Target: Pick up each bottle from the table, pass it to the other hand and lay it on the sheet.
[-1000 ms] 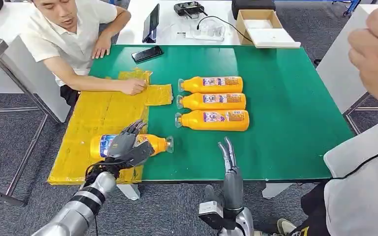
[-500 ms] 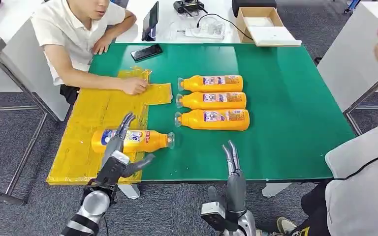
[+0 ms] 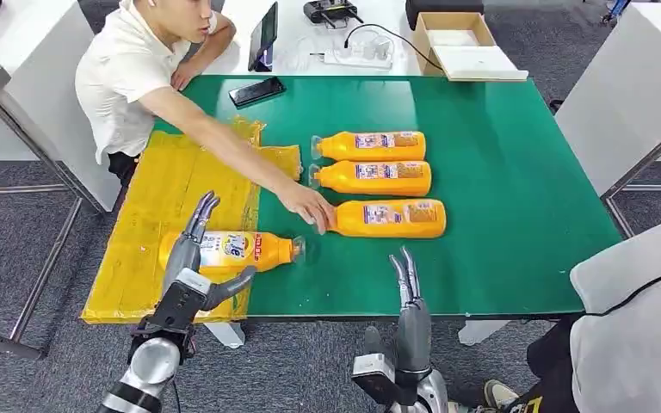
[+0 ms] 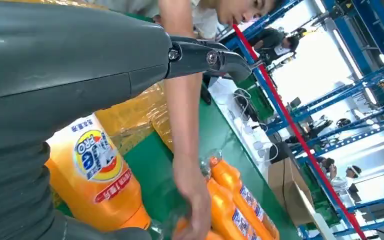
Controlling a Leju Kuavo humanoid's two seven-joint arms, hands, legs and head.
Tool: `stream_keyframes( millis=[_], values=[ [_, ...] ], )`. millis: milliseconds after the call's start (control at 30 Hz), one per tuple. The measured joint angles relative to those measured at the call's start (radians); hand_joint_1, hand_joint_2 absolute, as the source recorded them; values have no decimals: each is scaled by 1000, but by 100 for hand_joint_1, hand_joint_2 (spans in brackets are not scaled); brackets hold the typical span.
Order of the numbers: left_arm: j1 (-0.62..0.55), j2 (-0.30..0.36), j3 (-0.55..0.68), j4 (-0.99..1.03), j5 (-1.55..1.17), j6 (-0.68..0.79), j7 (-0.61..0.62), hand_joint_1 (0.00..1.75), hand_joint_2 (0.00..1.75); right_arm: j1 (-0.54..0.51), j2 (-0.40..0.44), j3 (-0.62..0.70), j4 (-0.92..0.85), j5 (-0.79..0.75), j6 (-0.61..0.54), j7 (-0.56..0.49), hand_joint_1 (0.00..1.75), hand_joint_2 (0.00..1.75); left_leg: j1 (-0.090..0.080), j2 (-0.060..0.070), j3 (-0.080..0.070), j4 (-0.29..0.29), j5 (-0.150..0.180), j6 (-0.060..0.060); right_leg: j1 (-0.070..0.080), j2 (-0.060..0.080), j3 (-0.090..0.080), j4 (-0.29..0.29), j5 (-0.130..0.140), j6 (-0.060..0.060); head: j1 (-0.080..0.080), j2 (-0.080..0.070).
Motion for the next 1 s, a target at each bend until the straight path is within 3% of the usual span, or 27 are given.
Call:
stream_keyframes(
  millis=[233,267,367,433,500,567,700,1000],
  values=[
    [16,0,5,-30,85,6,-63,0,175,0,-1,0,4,0,-8,0,0,0,0,0,0,0,0,0,0,0,0,0,0,0,0,0],
    [25,-3,7,-49,154,-14,-87,0,175,0,-2,0,4,3,-10,0,0,175,0,0,0,0,0,0,0,0,0,0,0,0,0,0],
    [76,-28,18,-135,428,-115,-106,0,175,-1,-15,-2,4,52,-21,7,0,175,0,0,0,0,0,0,0,0,0,0,0,0,0,0],
    [124,-49,31,-193,589,-181,-98,0,175,-2,-29,-27,4,192,-23,54,0,175,-1,0,-1,0,-1,1,-1,0,-1,0,0,0,0,0],
    [175,-68,40,-239,639,-210,-111,0,175,-18,-62,-89,13,432,-23,158,0,175,-2,0,-1,0,-1,1,-1,0,-1,-1,0,0,0,0],
    [217,-82,42,-271,633,-212,-135,0,175,-56,-98,-157,54,543,-23,176,0,175,-2,0,-1,0,-1,2,-2,0,-1,-1,0,1,0,0],
    [258,-96,42,-314,609,-193,-165,0,175,-150,-164,-252,193,589,-23,231,0,175,-4,0,-1,0,-1,3,-3,-1,-1,-1,1,2,0,0],
    [257,-103,32,-326,578,-180,-159,0,175,-268,-209,-257,441,610,-20,336,0,175,-2,1,-1,0,0,2,-1,-1,-1,0,1,2,0,0]
  ],
)
